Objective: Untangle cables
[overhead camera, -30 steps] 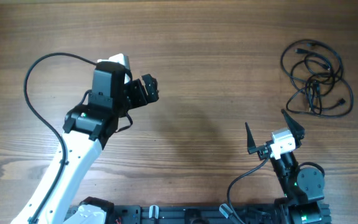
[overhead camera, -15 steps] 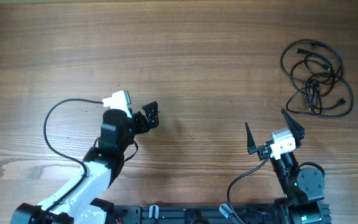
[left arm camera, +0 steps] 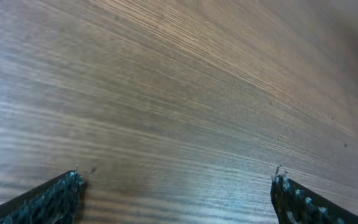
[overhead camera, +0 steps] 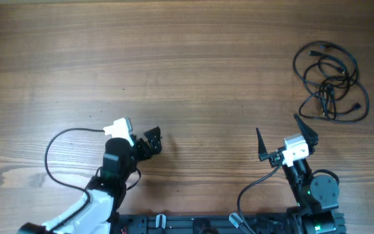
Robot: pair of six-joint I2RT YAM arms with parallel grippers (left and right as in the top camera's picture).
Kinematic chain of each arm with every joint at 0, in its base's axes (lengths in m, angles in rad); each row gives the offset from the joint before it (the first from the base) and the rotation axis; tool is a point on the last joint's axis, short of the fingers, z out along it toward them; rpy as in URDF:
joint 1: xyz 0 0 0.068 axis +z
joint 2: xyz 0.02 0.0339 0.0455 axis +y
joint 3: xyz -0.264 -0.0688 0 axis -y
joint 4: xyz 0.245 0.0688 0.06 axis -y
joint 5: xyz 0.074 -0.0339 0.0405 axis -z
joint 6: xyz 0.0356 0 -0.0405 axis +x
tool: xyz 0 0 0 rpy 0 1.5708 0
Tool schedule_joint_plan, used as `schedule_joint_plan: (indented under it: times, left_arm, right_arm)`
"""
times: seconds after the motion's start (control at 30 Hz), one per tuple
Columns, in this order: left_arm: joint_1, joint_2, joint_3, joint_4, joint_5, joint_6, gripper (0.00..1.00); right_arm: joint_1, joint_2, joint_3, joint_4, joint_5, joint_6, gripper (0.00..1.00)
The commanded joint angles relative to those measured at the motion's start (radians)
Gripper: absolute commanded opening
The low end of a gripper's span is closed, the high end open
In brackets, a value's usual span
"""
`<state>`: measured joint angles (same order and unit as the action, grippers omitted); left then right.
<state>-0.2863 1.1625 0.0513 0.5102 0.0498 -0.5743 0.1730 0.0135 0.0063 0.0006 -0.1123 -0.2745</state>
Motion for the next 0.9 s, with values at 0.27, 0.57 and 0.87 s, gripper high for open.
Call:
schedule_joint_plan:
  times: [0.27,0.57,0.87]
  left_arm:
    - [0.088,-0.501,-0.046,-0.551,-0.071,-0.006,1.00]
    - [0.113,-0.947,-0.045,-0.591,-0.023,0.334,1.00]
    - [0.241,-1.160,-0.045,-0.591,-0.010,0.523,1.00]
  right_arm:
    - [-0.004,-0.010,-0.001,0.006,-0.016,0.013,1.00]
    - [-0.004,-0.010,-0.001,0.006,-0.016,0.013,1.00]
    - [-0.004,-0.010,-0.001,0.006,-0.016,0.013,1.00]
